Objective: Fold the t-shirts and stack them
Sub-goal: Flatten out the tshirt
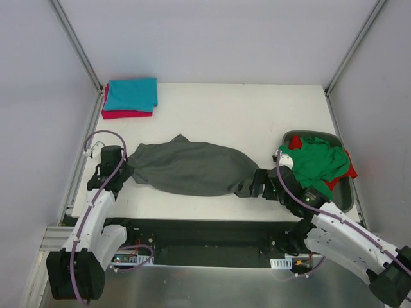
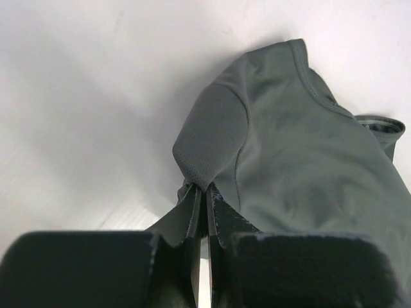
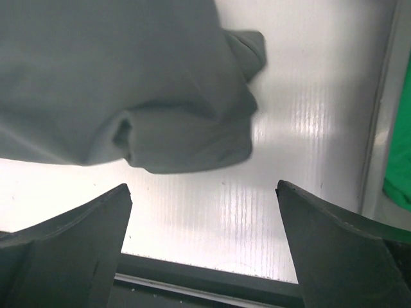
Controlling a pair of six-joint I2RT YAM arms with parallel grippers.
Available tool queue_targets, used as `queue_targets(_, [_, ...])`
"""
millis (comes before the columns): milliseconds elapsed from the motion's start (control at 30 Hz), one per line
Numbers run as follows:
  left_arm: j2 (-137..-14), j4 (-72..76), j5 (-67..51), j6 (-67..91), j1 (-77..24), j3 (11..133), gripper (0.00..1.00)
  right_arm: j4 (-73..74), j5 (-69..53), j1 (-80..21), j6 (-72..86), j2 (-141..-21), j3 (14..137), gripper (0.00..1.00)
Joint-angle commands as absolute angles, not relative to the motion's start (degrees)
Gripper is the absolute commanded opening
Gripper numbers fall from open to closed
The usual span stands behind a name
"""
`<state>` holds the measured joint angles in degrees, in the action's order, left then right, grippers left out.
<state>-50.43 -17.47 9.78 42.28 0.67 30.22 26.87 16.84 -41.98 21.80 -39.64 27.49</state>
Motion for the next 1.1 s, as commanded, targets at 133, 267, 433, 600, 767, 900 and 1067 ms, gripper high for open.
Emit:
queue_targets(133, [-45.97,-21.71,16.44,44.12,1.14,29.71,0.00,29.71,14.59,-43.07,24.34,-41.05,27.78,0.99])
queue_targets(267, [-47.63,-21.80,15.91,44.03,1.14,29.88,0.00,26.30,13.71,-43.07,21.81,-38.77,24.44,0.93])
queue_targets(433, [-49.04,-21.71,14.59,43.95,1.14,30.32,0.00,19.17,12.31,-43.07,17.32,-39.63,21.88,0.85])
queue_targets(600, [-49.13,-21.80,13.62,43.86,1.23,30.23,0.00,18.20,14.49,-43.07,15.38,-47.18,24.16,0.74])
queue_targets(767, [-48.69,-21.71,13.62,43.24,1.23,30.24,0.00,16.53,16.00,-42.80,11.96,-55.18,27.06,0.65])
queue_targets(900, [-48.69,-21.71,13.27,43.15,1.23,30.32,0.00,12.66,12.22,-41.40,8.36,-60.19,28.12,0.63])
queue_targets(1067, [-48.96,-21.80,12.83,42.89,1.14,30.32,0.00,9.33,8.89,-38.24,7.12,-64.24,28.04,0.62])
